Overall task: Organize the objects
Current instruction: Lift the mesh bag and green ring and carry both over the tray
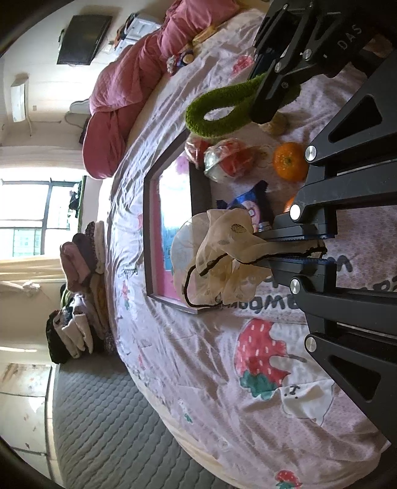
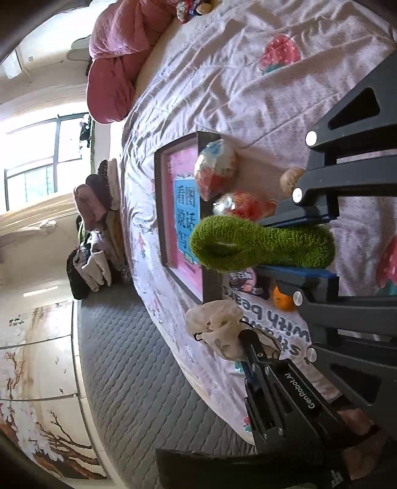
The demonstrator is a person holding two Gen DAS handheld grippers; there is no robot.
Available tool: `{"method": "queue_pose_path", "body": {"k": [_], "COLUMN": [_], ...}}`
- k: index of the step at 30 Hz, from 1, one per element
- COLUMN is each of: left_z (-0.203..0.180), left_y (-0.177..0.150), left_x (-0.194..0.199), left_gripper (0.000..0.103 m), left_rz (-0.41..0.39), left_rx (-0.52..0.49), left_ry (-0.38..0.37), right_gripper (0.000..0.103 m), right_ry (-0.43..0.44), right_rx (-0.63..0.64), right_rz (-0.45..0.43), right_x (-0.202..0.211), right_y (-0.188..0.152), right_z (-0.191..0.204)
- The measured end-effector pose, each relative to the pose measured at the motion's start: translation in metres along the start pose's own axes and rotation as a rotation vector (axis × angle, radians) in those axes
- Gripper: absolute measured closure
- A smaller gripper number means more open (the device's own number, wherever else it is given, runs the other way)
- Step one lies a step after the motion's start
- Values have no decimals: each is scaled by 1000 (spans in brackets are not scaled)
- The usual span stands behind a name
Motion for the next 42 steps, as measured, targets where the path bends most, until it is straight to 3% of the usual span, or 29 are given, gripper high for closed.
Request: {"method": "queue_pose_path", "body": {"k": [18,42], "left_z": [-3,-11], "left_y": [34,96], "left_x": [-11,-38], "left_gripper": [95,95], "left_rz": [-47,-78], "left_rx": [4,-2], "left_ry": [19,14], "right_gripper": [81,81], "right_ry": [-64,-88], "right_rx": [33,50], "right_rz": [-85,-161], "right_x": [-4,-23], "right_y": [36,88], "right_z": [-6,-6]}}
Point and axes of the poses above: each gripper's, at about its wrist camera, not at the fingertips, and x roughly against the way its jaws point, z to its left, y to its top, the point moved 3 cm from there along -x, roughly the way its jaws point, and after that the axes turned 12 degrees about -z, right-handed, at the moved point
